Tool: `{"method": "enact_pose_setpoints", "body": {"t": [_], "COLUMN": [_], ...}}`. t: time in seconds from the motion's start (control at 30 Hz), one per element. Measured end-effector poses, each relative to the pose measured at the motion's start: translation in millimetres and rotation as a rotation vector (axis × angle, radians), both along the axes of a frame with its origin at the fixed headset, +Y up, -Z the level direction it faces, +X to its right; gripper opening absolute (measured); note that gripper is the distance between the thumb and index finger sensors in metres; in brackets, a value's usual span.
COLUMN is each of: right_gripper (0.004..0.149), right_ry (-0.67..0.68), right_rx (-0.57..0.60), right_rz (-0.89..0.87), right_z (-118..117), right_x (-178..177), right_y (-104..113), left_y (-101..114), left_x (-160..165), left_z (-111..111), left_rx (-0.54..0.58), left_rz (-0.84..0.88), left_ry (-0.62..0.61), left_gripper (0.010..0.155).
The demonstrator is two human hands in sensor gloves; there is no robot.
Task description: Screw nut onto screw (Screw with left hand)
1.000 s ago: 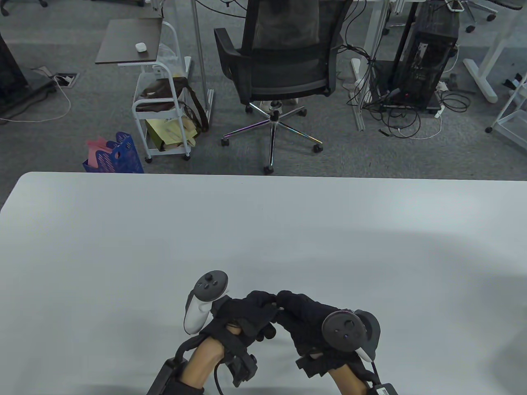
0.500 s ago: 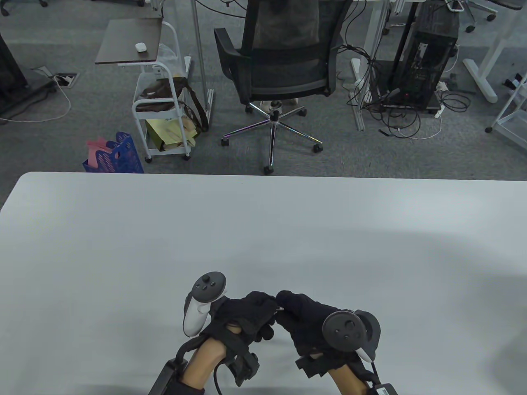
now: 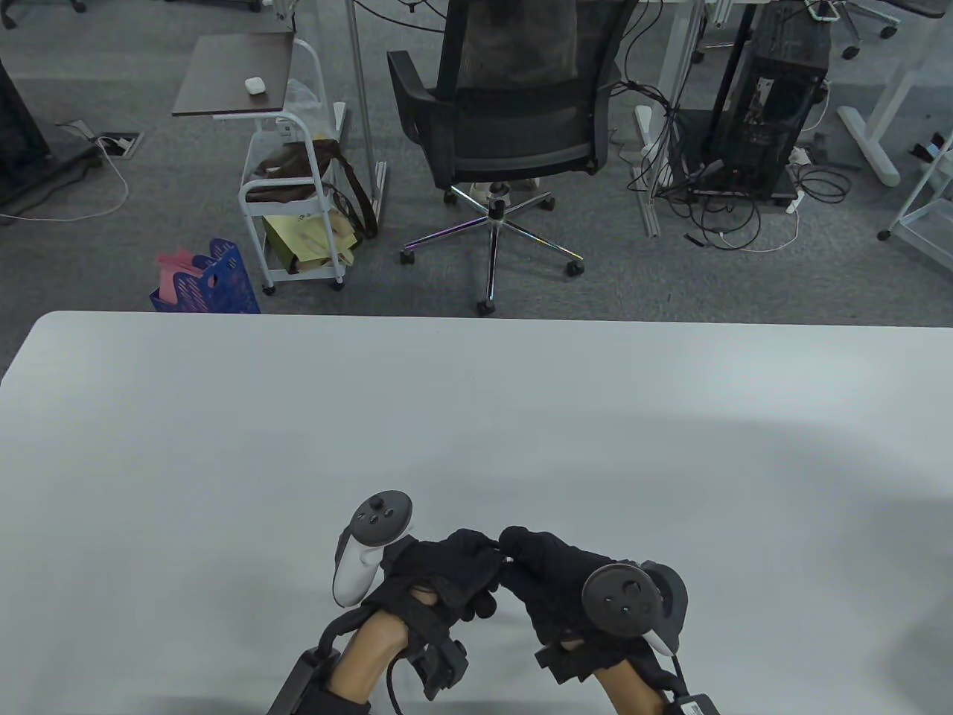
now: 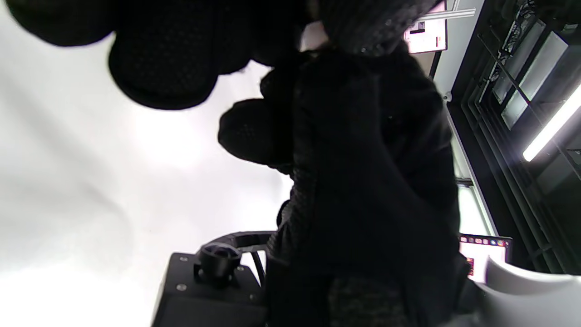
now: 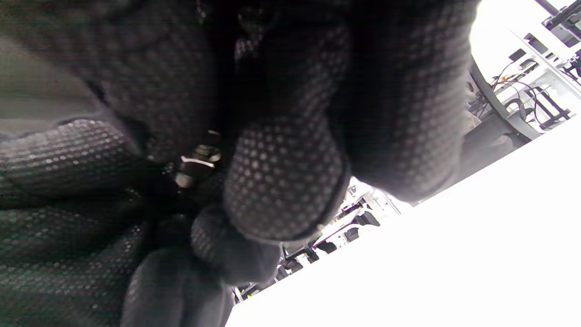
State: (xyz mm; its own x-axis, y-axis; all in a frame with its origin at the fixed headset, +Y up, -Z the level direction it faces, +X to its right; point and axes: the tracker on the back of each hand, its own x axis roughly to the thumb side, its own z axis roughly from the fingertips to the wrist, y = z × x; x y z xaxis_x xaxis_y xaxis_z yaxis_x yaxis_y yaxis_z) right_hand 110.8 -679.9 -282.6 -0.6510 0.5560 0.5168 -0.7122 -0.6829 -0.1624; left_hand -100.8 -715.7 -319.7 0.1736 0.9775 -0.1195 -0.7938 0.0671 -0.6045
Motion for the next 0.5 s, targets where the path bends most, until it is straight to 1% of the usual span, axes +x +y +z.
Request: {"method": "enact_pose_setpoints", "body": {"t": [0.07, 0.1, 0.13, 0.17, 0.27, 0.3, 0.4, 0.43, 0.47, 0.5], "right_gripper": [0.047, 0.047, 0.047, 0.047, 0.047, 0.047, 0.047, 0.047, 0.047, 0.047], "right_ry": [-0.005, -0.001, -0.001, -0.002, 0.001, 0.003, 0.003, -0.001, -0.001, -0.001], "right_rx": [0.001, -0.003, -0.003, -0.002, -0.001, 0.002, 0.003, 0.004, 0.002, 0.001], "right_rz": [-0.005, -0.003, -0.002, 0.001, 0.006, 0.008, 0.001, -0.001, 0.001, 0.002], "right_z": [-0.3, -0.6, -0.4, -0.3, -0.1, 0.3, 0.3, 0.1, -0.3, -0.4], "right_x": [0.4, 0.5, 0.5, 0.1, -0.6, -0.9, -0.6, -0.2, 0.1, 0.2], "right_y": [-0.2, -0.7, -0.8, -1.1, -1.0, -0.7, -0.5, -0.7, -0.8, -1.2], "left_y": [-1.5, -3.1, -3.8, -4.3, -3.3, -1.4, -1.4, -2.4, -4.2, -6.0], "left_x": [-0.6, -1.7, -2.2, -2.8, -1.8, -1.0, -1.0, -1.5, -1.8, -1.8], "left_z": [-0.1, 0.0, 0.0, 0.0, -1.1, -1.1, -0.7, -0.6, 0.0, 0.2], "left_rx": [-0.01, -0.013, -0.017, -0.019, -0.003, 0.002, -0.005, -0.013, -0.027, -0.04], "left_rz": [0.017, 0.02, 0.011, -0.002, -0.002, -0.001, 0.026, 0.027, 0.026, 0.011], "left_ry": [-0.005, 0.017, 0.037, 0.045, 0.044, 0.019, -0.001, -0.001, 0.007, 0.017], "left_gripper": [0.059, 0.064, 0.066, 0.065, 0.057, 0.056, 0.057, 0.06, 0.066, 0.068]}}
